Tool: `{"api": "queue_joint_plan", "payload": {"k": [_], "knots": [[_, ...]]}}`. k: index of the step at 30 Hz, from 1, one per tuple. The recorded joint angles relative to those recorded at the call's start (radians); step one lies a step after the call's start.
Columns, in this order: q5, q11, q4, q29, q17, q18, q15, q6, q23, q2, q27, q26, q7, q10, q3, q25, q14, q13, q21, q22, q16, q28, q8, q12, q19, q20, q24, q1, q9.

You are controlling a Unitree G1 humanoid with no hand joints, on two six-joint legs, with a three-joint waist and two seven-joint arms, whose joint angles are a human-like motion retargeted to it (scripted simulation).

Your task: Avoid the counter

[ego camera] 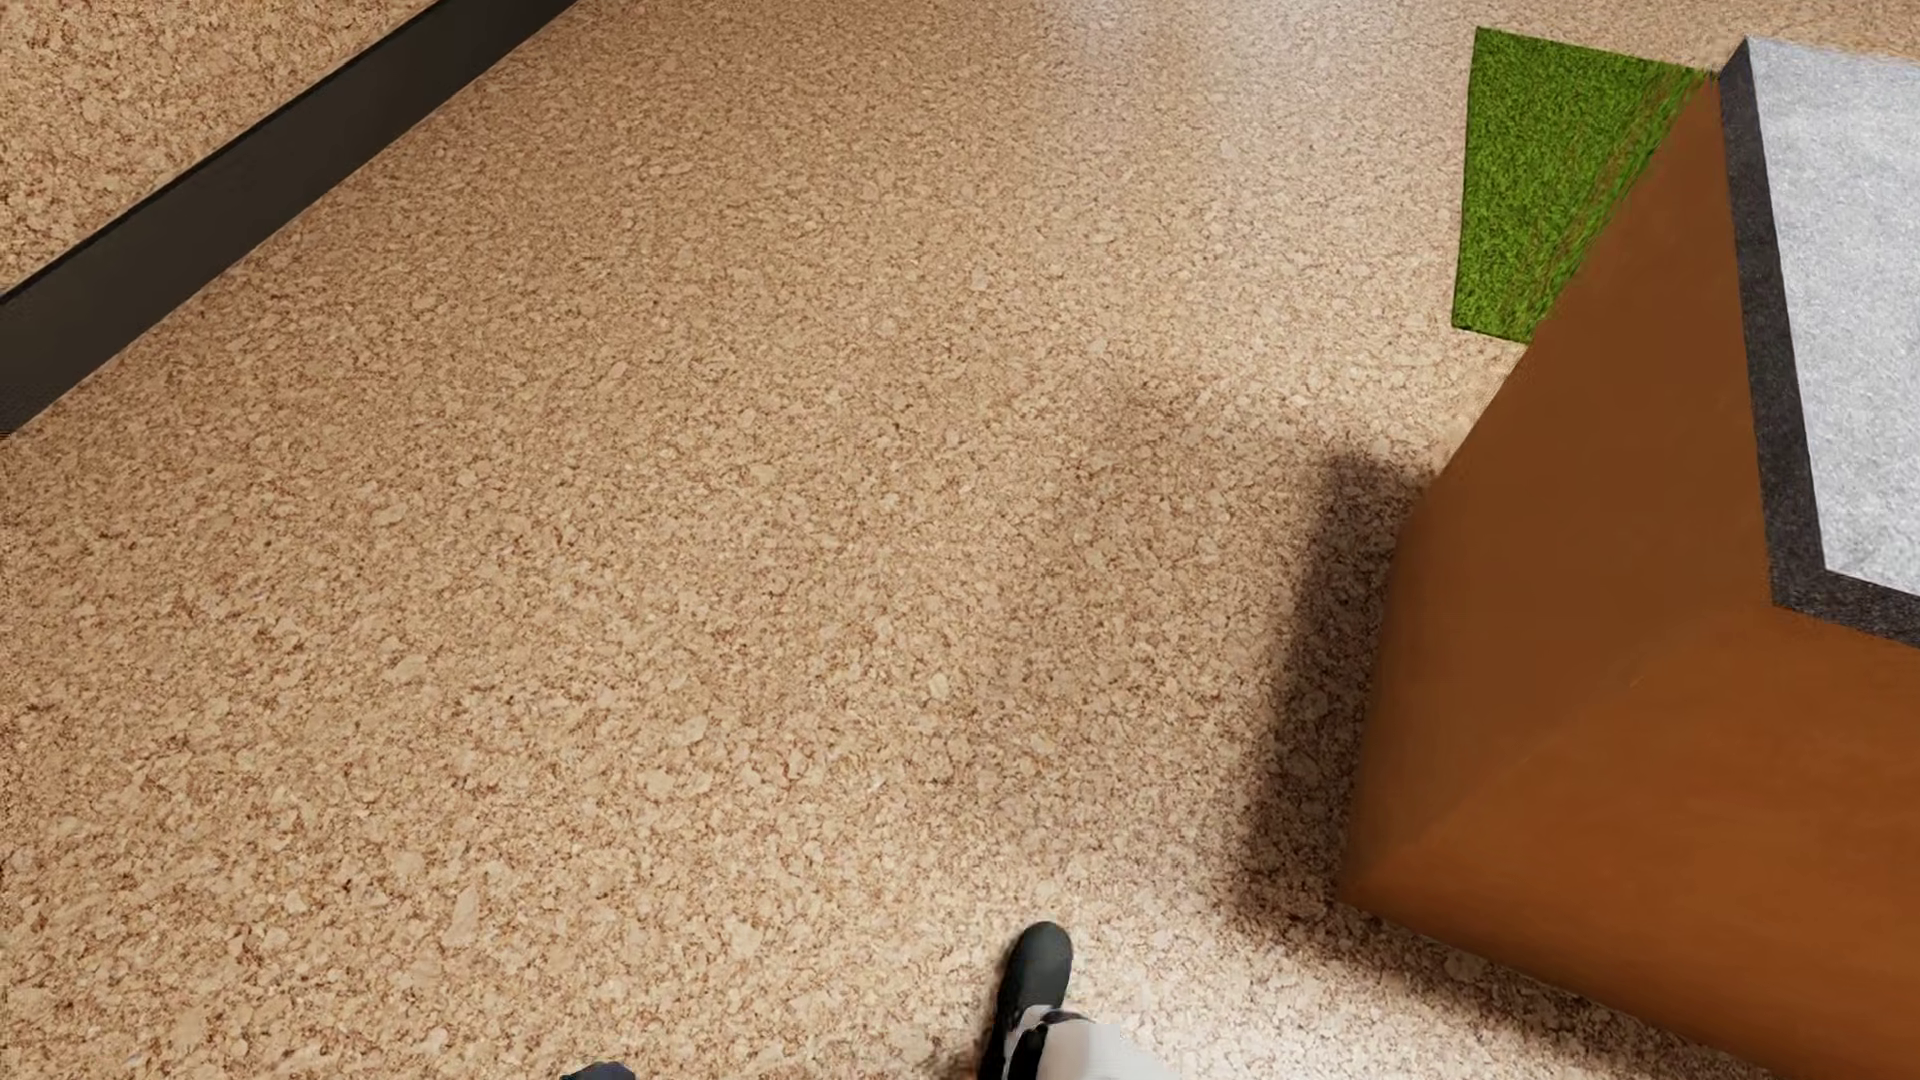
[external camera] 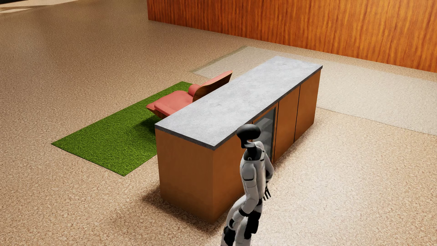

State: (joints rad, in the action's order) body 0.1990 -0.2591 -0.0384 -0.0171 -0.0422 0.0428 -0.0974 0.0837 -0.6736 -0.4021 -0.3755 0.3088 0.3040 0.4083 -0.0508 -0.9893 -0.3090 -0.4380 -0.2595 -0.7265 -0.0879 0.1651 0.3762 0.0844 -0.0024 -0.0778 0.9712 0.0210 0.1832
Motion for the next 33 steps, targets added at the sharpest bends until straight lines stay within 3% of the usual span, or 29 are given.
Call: {"api": "queue_joint_plan", "payload": {"k": [2, 3, 5, 6, 7, 9, 10, 11, 12, 13, 14, 15, 16, 17, 19, 21, 22, 23, 25, 26, 27, 29, 30, 31, 32, 33], "knots": [[-0.001, 0.160, 0.030, 0.083, -0.007, 0.017, 0.105, -0.003, -0.027, -0.060, -0.014, -0.001, -0.005, -0.037, -0.005, -0.083, -0.036, -0.003, 0.077, -0.044, -0.008, 0.007, -0.023, -0.077, 0.144, 0.054, 0.029, 0.072, -0.002], [-0.001, 0.108, 0.034, 0.132, 0.012, 0.027, 0.076, -0.009, -0.048, -0.099, 0.019, -0.009, 0.001, -0.054, -0.006, -0.164, -0.052, 0.011, 0.142, -0.039, -0.009, 0.002, -0.079, -0.090, 0.065, 0.070, 0.039, 0.116, -0.001], [0.033, -0.007, 0.037, 0.139, 0.038, 0.051, 0.029, -0.020, -0.035, -0.104, 0.052, -0.040, 0.001, -0.080, -0.012, -0.322, -0.064, 0.039, 0.212, 0.013, 0.002, -0.019, -0.032, -0.077, -0.048, 0.086, 0.026, 0.208, -0.003], [0.076, -0.067, 0.029, 0.098, 0.015, 0.063, 0.002, -0.027, 0.012, -0.084, 0.048, -0.055, -0.024, -0.083, -0.018, -0.334, -0.047, 0.030, 0.177, 0.038, 0.007, -0.014, 0.041, -0.070, -0.115, 0.101, 0.006, 0.243, -0.006], [0.102, -0.113, 0.015, 0.054, -0.024, 0.059, -0.068, -0.038, 0.064, -0.060, 0.031, -0.071, -0.049, -0.064, -0.027, -0.301, -0.010, 0.021, 0.117, 0.068, 0.009, -0.008, 0.081, -0.053, -0.174, 0.113, -0.023, 0.277, -0.010], [0.085, -0.244, -0.048, 0.012, -0.087, 0.028, 0.036, -0.080, 0.088, -0.038, 0.016, -0.069, -0.066, 0.072, -0.037, -0.139, 0.099, 0.069, 0.011, 0.146, 0.002, -0.004, 0.091, 0.027, -0.174, 0.105, -0.075, 0.281, -0.010], [0.051, -0.266, -0.098, 0.040, -0.083, -0.015, 0.081, -0.104, 0.044, -0.017, 0.007, -0.046, -0.048, 0.202, -0.037, -0.085, 0.191, 0.123, -0.006, 0.178, 0.007, -0.010, 0.095, 0.077, -0.170, 0.087, -0.087, 0.236, -0.008], [0.003, -0.249, -0.160, 0.097, -0.053, -0.041, 0.103, -0.126, -0.031, 0.018, -0.014, -0.026, -0.024, 0.357, -0.033, -0.092, 0.278, 0.197, 0.018, 0.197, 0.017, -0.007, 0.091, 0.126, -0.166, 0.068, -0.090, 0.180, -0.007], [-0.050, -0.217, -0.212, 0.147, -0.003, -0.081, 0.117, -0.147, -0.116, 0.059, -0.026, -0.012, -0.018, 0.501, -0.025, -0.172, 0.379, 0.276, 0.087, 0.205, 0.025, 0.012, 0.078, 0.169, -0.162, 0.060, -0.086, 0.109, -0.007], [-0.097, -0.182, -0.201, 0.225, 0.051, -0.057, 0.127, -0.164, -0.188, 0.098, 0.005, -0.001, -0.068, 0.600, -0.015, -0.315, 0.415, 0.361, 0.208, 0.193, 0.034, 0.025, 0.059, 0.196, -0.157, 0.058, -0.077, 0.024, -0.006], [-0.135, -0.145, -0.157, 0.267, 0.100, -0.030, 0.136, -0.176, -0.217, 0.136, 0.073, 0.003, -0.127, 0.644, -0.007, -0.474, 0.338, 0.443, 0.330, 0.180, 0.038, 0.042, 0.037, 0.217, -0.153, 0.058, -0.059, -0.058, -0.007], [-0.168, -0.115, -0.148, 0.265, 0.125, -0.042, 0.146, -0.183, -0.206, 0.169, 0.135, 0.007, -0.145, 0.640, -0.002, -0.582, 0.223, 0.513, 0.397, 0.166, 0.033, 0.062, 0.014, 0.234, -0.149, 0.055, -0.040, -0.123, -0.011], [-0.200, -0.080, -0.183, 0.232, 0.127, -0.082, 0.153, -0.189, -0.172, 0.204, 0.164, 0.009, -0.110, 0.589, 0.003, -0.625, 0.162, 0.565, 0.407, 0.151, 0.025, 0.070, -0.010, 0.244, -0.144, 0.045, -0.034, -0.170, -0.017], [-0.230, -0.036, -0.221, 0.172, 0.106, -0.095, 0.158, -0.197, -0.119, 0.246, 0.173, 0.011, -0.058, 0.493, 0.010, -0.590, 0.132, 0.601, 0.366, 0.140, 0.021, 0.066, -0.037, 0.253, -0.139, 0.033, -0.032, -0.199, -0.023], [-0.274, 0.034, -0.238, 0.067, 0.039, -0.151, 0.172, -0.212, -0.003, 0.317, 0.188, 0.010, 0.059, 0.198, 0.027, -0.354, 0.134, 0.646, 0.234, 0.124, 0.018, 0.063, -0.092, 0.261, -0.128, 0.018, -0.028, -0.237, -0.028], [-0.294, 0.037, -0.158, 0.022, 0.017, -0.078, 0.220, -0.216, 0.087, 0.366, 0.234, 0.003, 0.069, -0.023, 0.040, -0.126, 0.213, 0.666, 0.198, 0.125, 0.025, 0.054, -0.141, 0.260, -0.119, 0.004, -0.038, -0.303, -0.023], [-0.299, 0.028, -0.113, 0.007, 0.026, -0.051, 0.250, -0.214, 0.117, 0.391, 0.240, -0.004, 0.058, -0.077, 0.042, -0.073, 0.278, 0.664, 0.211, 0.127, 0.025, 0.053, -0.155, 0.258, -0.115, 0.010, -0.034, -0.341, -0.021], [-0.303, 0.019, -0.107, -0.014, 0.045, -0.063, 0.283, -0.213, 0.141, 0.421, 0.238, -0.009, 0.148, -0.097, 0.037, -0.059, 0.309, 0.648, 0.232, 0.131, 0.025, 0.053, -0.153, 0.251, -0.111, 0.020, -0.027, -0.358, -0.021], [-0.327, -0.025, -0.145, -0.012, 0.093, -0.098, 0.350, -0.211, 0.155, 0.482, 0.208, -0.009, 0.451, -0.071, 0.026, -0.133, 0.244, 0.589, 0.289, 0.148, 0.026, 0.052, -0.133, 0.241, -0.105, 0.028, -0.023, -0.319, -0.030], [-0.341, -0.051, -0.151, -0.008, 0.113, -0.223, 0.381, -0.206, 0.142, 0.517, 0.200, -0.010, 0.518, -0.063, 0.028, -0.173, 0.225, 0.546, 0.309, 0.161, 0.030, 0.042, -0.125, 0.242, -0.102, 0.022, -0.028, -0.276, -0.039], [-0.344, -0.072, -0.142, 0.018, 0.137, -0.277, 0.379, -0.196, 0.110, 0.551, 0.185, -0.015, 0.508, -0.072, 0.032, -0.213, 0.194, 0.499, 0.321, 0.170, 0.048, 0.024, -0.127, 0.242, -0.102, 0.010, -0.047, -0.237, -0.050], [-0.310, -0.277, -0.144, 0.068, 0.150, -0.255, 0.265, -0.157, 0.014, 0.545, 0.116, 0.000, 0.480, -0.026, 0.037, -0.225, 0.133, 0.379, 0.271, 0.131, 0.080, 0.003, -0.103, 0.216, -0.061, -0.010, -0.079, -0.165, -0.062], [-0.266, -0.464, -0.134, 0.073, 0.134, -0.233, 0.161, -0.134, -0.049, 0.476, 0.048, 0.021, 0.466, -0.009, 0.041, -0.209, 0.109, 0.313, 0.222, 0.111, 0.096, -0.005, -0.095, 0.204, 0.005, -0.013, -0.079, -0.141, -0.066], [-0.223, -0.669, -0.117, 0.096, 0.126, -0.207, 0.070, -0.111, -0.090, 0.387, -0.019, 0.019, 0.459, -0.016, 0.046, -0.193, 0.093, 0.238, 0.183, 0.077, 0.111, -0.012, -0.109, 0.178, 0.132, -0.011, -0.060, -0.111, -0.071], [-0.200, -0.851, -0.104, 0.133, 0.121, -0.178, -0.012, -0.088, -0.127, 0.291, -0.057, -0.001, 0.451, -0.028, 0.051, -0.185, 0.083, 0.160, 0.166, 0.058, 0.118, -0.023, -0.140, 0.161, 0.127, -0.001, -0.039, -0.077, -0.073], [-0.150, -0.982, -0.098, 0.182, 0.125, -0.149, -0.017, -0.064, -0.157, 0.206, -0.051, -0.022, 0.437, -0.036, 0.056, -0.205, 0.074, 0.078, 0.183, 0.051, 0.123, -0.037, -0.144, 0.146, 0.088, -0.001, -0.038, -0.048, -0.074]]}}
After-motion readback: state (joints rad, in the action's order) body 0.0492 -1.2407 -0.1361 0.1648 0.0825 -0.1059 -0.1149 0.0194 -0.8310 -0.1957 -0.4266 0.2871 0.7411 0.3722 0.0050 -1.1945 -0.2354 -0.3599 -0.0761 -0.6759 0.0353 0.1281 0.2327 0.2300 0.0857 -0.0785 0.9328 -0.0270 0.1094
